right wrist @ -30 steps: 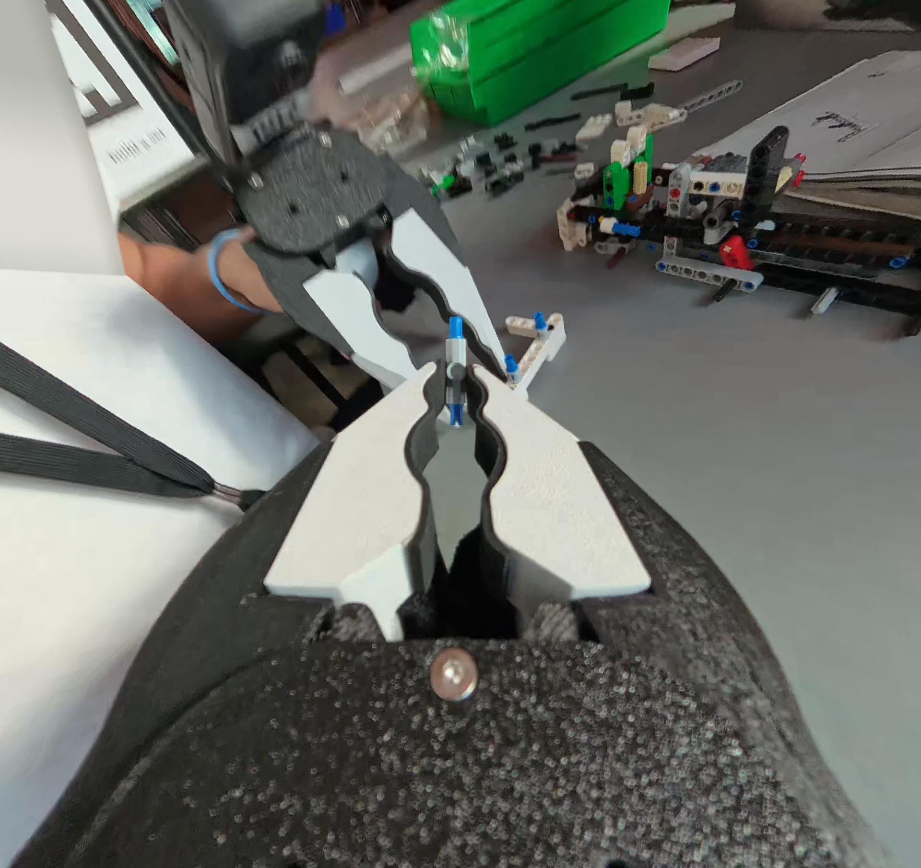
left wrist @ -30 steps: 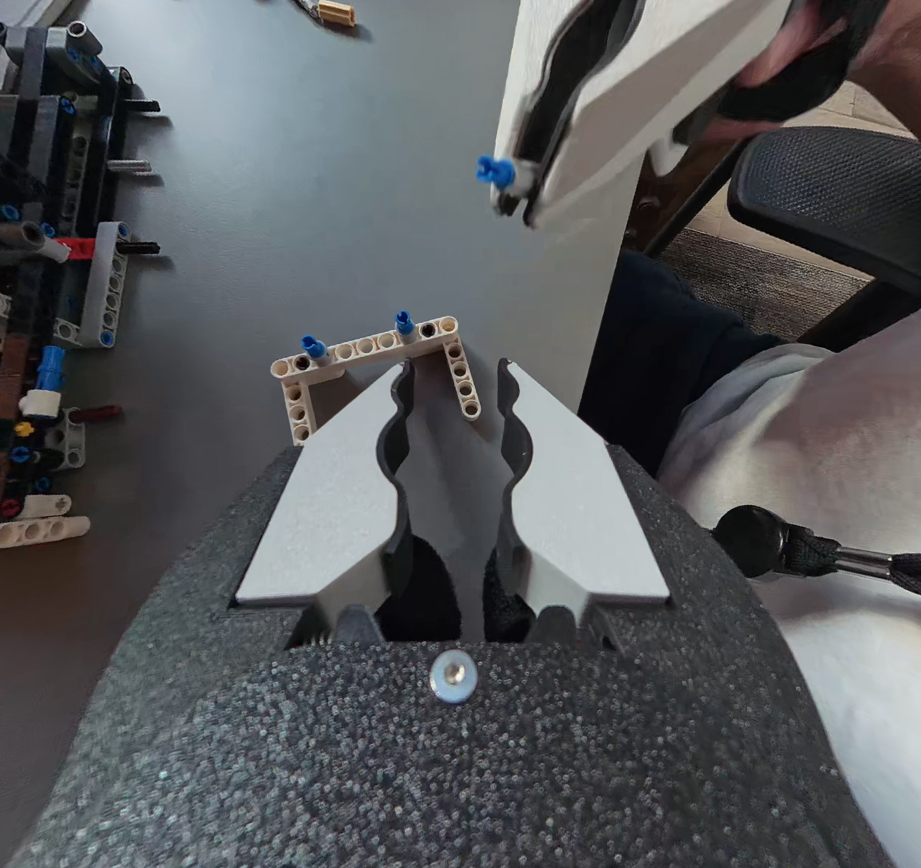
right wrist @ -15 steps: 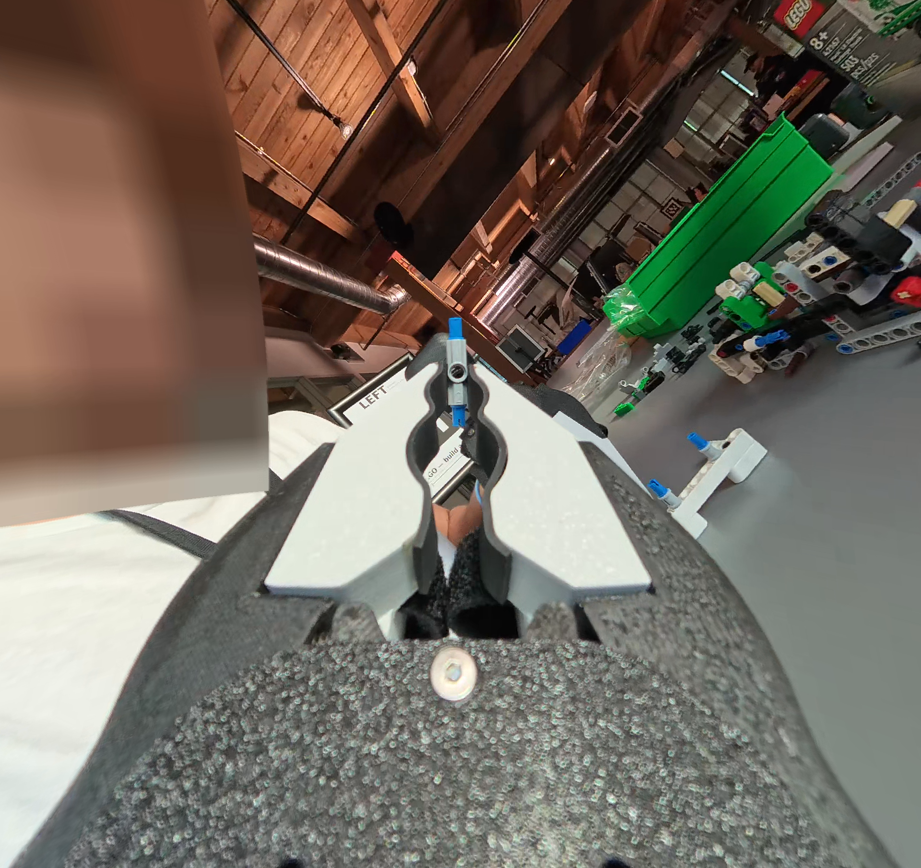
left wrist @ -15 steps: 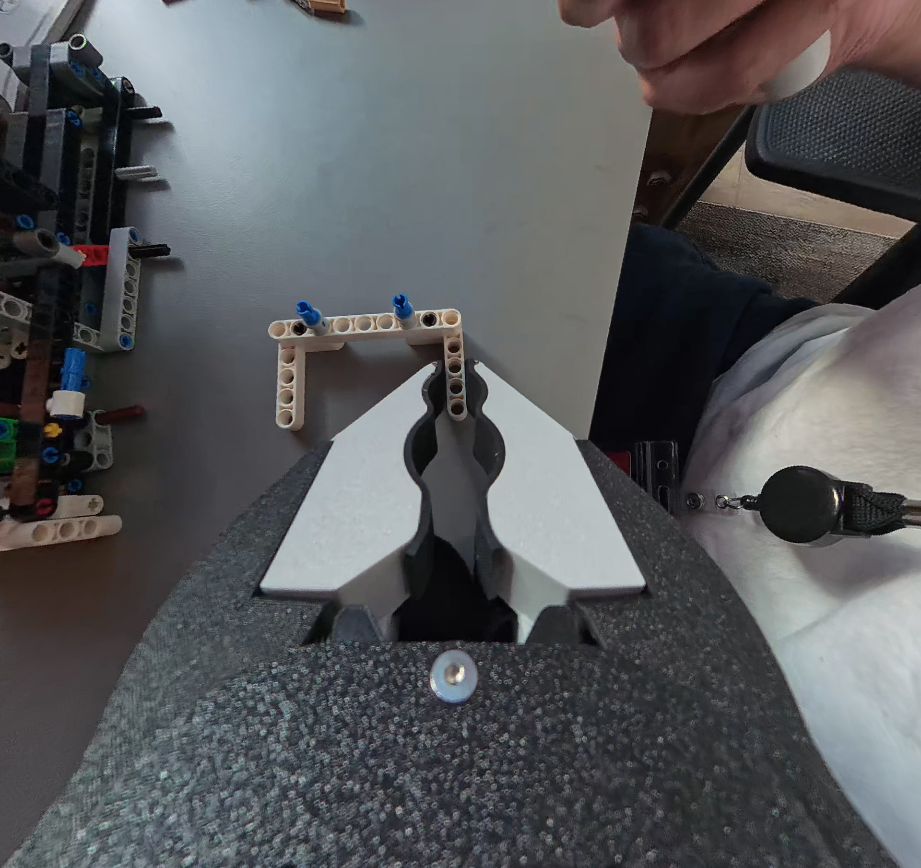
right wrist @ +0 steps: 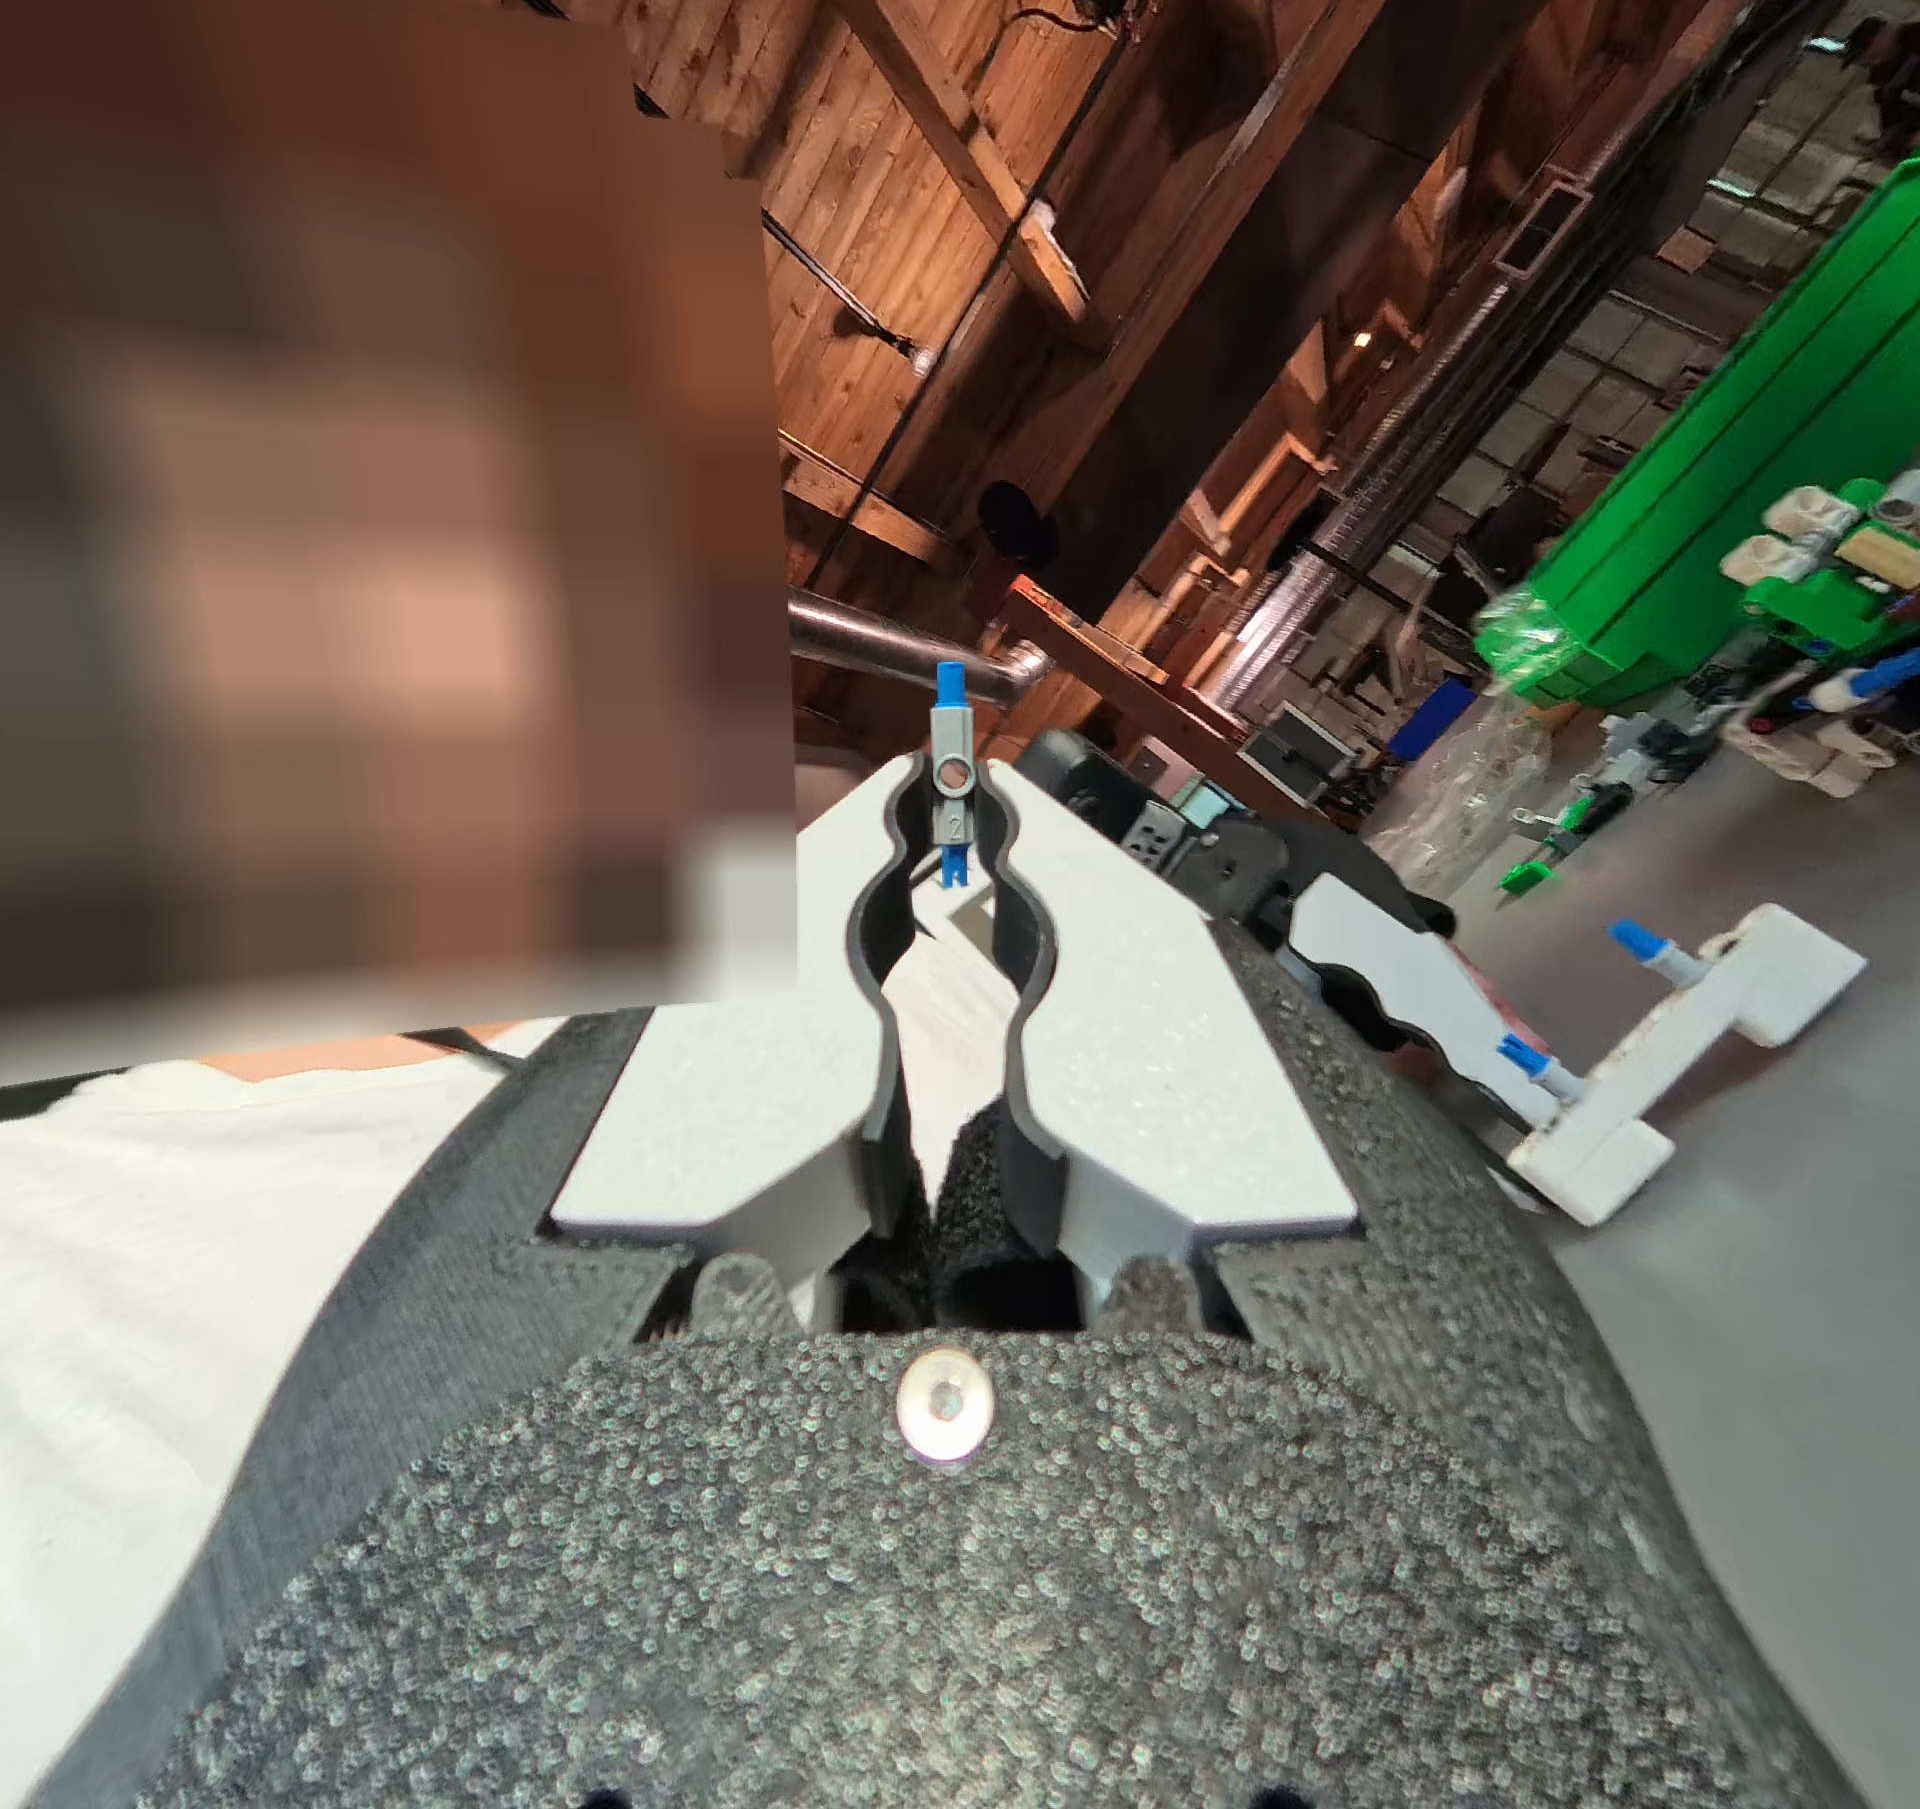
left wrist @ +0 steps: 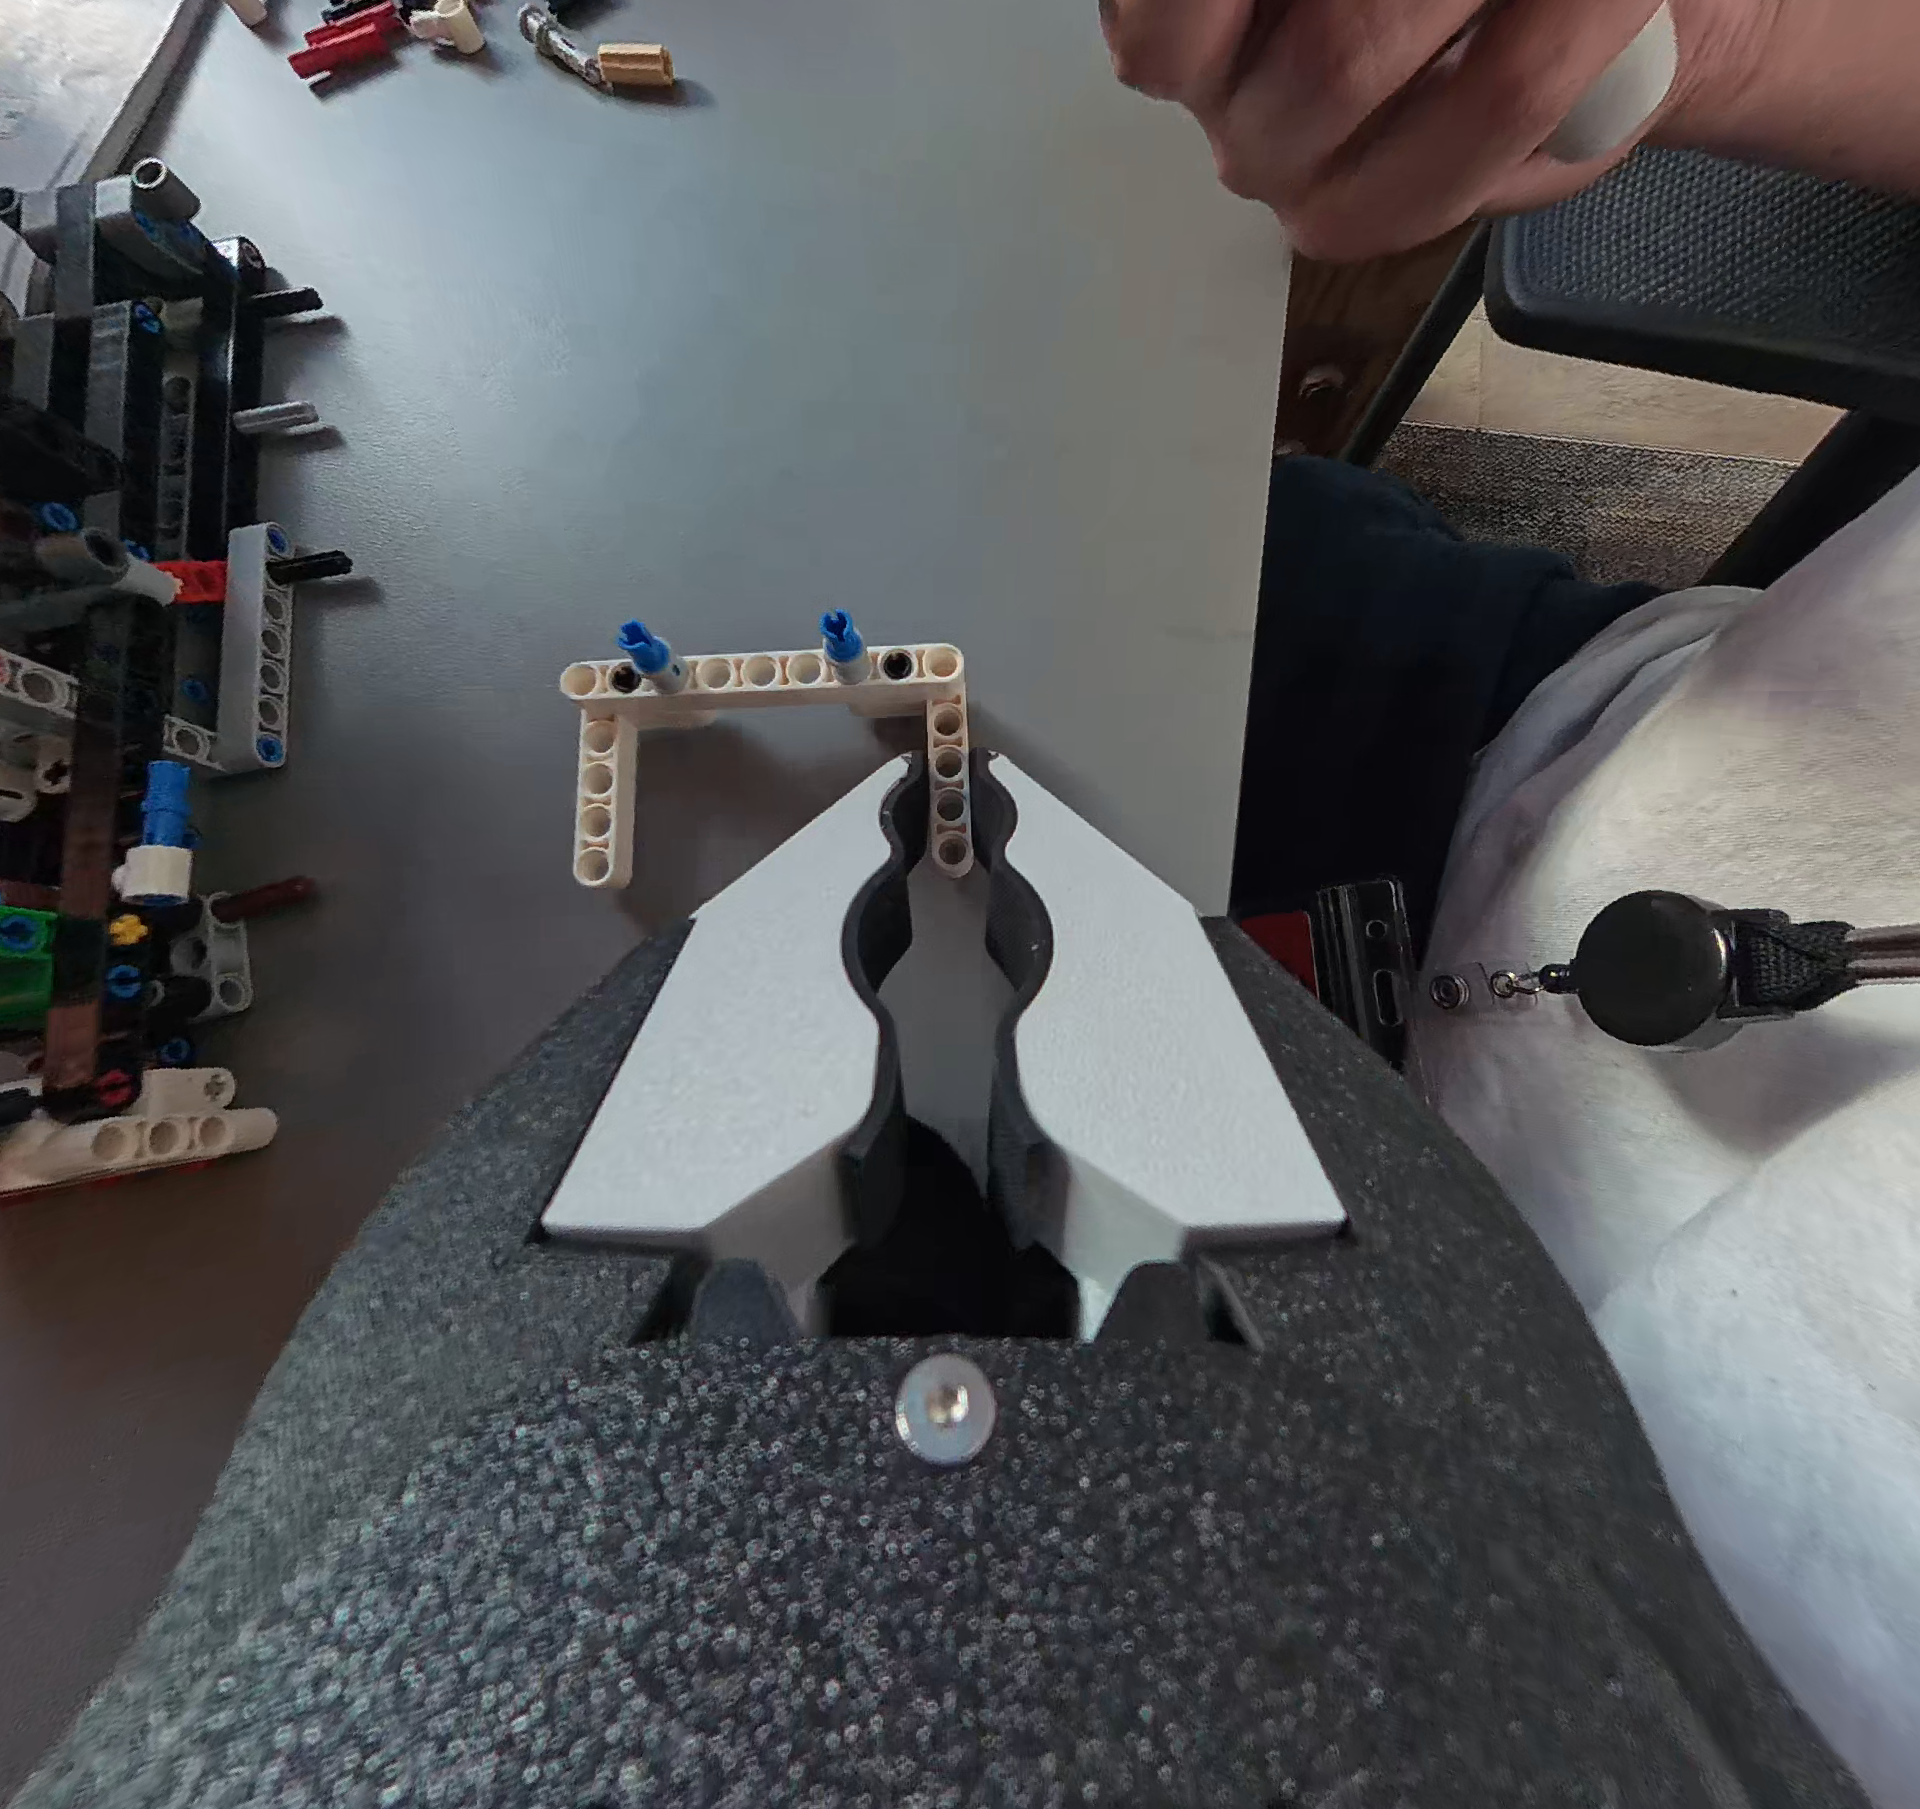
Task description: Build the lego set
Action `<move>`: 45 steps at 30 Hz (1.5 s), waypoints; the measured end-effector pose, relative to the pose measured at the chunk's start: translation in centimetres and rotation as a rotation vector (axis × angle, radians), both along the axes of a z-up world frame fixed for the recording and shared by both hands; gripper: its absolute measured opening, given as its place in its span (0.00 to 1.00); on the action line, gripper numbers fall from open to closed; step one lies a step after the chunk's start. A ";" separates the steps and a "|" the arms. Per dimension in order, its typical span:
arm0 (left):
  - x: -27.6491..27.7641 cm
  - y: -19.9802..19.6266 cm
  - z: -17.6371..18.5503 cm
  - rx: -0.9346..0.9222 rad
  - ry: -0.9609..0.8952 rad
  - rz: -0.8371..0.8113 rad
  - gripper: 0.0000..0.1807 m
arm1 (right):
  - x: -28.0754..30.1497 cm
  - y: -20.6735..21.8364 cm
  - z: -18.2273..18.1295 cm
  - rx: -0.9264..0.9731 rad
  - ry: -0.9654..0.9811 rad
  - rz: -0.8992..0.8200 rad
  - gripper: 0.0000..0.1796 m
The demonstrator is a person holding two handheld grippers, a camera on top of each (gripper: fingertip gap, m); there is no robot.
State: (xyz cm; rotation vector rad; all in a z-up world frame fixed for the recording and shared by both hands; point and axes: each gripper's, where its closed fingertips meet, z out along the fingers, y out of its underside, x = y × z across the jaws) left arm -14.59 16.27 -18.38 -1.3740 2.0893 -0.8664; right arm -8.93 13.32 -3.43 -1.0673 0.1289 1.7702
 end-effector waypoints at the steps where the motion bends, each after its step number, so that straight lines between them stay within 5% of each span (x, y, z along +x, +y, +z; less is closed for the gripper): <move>1: -0.1 0.1 -0.2 -0.008 0.008 0.004 0.03 | -0.4 0.5 -0.7 -0.027 -0.095 -0.041 0.03; 6: -0.6 0.6 0.0 -0.026 0.018 0.019 0.03 | -2.5 2.1 -4.8 -0.075 -0.785 -0.272 0.03; 8: -0.3 0.5 1.6 -0.059 -0.042 0.014 0.08 | -3.9 1.6 -5.4 -0.057 -0.879 -0.227 0.03; 12: -0.2 -1.3 7.0 -0.186 -0.230 -0.142 0.14 | -6.0 0.6 -5.2 -0.078 -0.732 -0.055 0.03; 16: -1.4 -2.3 9.2 -0.103 -0.335 -0.357 0.13 | -8.2 -1.0 -5.9 -0.110 -0.591 0.206 0.03; 25: -3.3 -5.6 7.3 0.035 -0.227 -0.694 0.08 | -10.2 -2.4 -6.7 -0.148 -0.576 0.372 0.03; 39: -3.2 -5.5 7.3 0.029 -0.291 -0.689 0.01 | -9.9 -2.6 -7.4 -0.186 -0.592 0.364 0.04; 45: -2.9 -4.2 9.0 -0.185 -0.371 -0.597 0.01 | -7.3 -1.9 -5.9 -0.127 -0.612 0.217 0.15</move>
